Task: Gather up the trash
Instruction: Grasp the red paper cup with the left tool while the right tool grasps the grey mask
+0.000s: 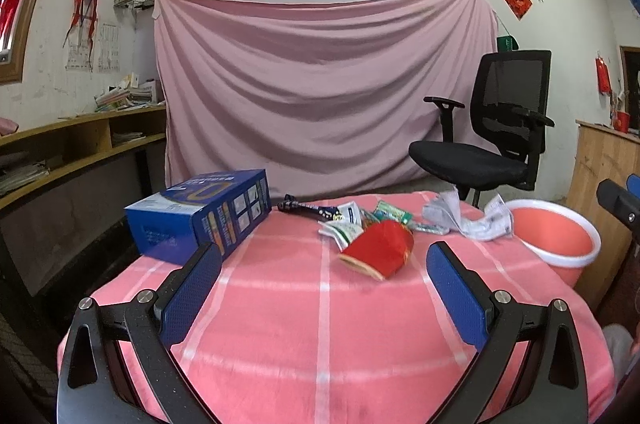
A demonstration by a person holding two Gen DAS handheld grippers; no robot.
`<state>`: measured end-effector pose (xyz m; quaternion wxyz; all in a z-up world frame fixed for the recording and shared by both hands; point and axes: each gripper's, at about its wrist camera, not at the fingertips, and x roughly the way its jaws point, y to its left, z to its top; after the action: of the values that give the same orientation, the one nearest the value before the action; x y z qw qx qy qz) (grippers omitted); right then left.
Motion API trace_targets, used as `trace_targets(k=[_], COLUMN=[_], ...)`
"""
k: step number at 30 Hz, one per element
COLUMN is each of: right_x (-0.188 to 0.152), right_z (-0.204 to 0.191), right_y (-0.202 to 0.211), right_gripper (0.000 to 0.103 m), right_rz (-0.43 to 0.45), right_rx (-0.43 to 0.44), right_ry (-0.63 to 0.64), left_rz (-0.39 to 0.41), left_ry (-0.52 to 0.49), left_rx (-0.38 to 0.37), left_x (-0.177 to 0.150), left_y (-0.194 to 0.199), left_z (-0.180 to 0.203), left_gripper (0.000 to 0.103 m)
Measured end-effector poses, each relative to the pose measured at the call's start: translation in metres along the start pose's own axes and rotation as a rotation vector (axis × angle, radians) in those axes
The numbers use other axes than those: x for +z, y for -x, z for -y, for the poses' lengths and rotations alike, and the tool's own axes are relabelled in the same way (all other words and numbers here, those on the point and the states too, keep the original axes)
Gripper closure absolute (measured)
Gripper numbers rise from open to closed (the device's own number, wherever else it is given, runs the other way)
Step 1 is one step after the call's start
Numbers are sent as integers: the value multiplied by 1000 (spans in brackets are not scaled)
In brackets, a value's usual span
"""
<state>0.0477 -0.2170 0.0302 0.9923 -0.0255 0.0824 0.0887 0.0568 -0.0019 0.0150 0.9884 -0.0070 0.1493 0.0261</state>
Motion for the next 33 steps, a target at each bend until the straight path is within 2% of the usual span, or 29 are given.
trace_targets(k=[5, 9, 11, 15, 20, 29, 32, 33], right_x=[12, 16, 15, 9, 0, -20, -28, -29], right_z=[12, 23, 28, 37, 39, 32, 27, 26], right_y=[-32, -65, -87, -124, -167, -226, -231, -231], right_gripper=[0, 0, 0, 0, 0, 0, 4, 6], right_rz=[26, 0, -47, -144, -283, -543, -584, -589], right_rx=[1, 6, 20, 36, 103, 288, 321, 328], right_ry=[6, 0, -4, 5, 46, 67, 95, 98], left_rz=[-3, -35, -78, -215, -327, -494, -527, -537], left_ry=[14, 28, 36, 41, 18, -15, -27, -28], left_rx=[-12, -37, -62, -143, -190, -310, -328, -332], left_x=[10, 17, 19, 19, 17, 15, 16, 16], left_y=[-27, -54, -69, -100, -126, -154, -157, -157], left_z=[-1, -4, -4, -2, 1, 9, 10, 9], left_gripper=[3, 3, 3, 3, 3, 3, 10, 15])
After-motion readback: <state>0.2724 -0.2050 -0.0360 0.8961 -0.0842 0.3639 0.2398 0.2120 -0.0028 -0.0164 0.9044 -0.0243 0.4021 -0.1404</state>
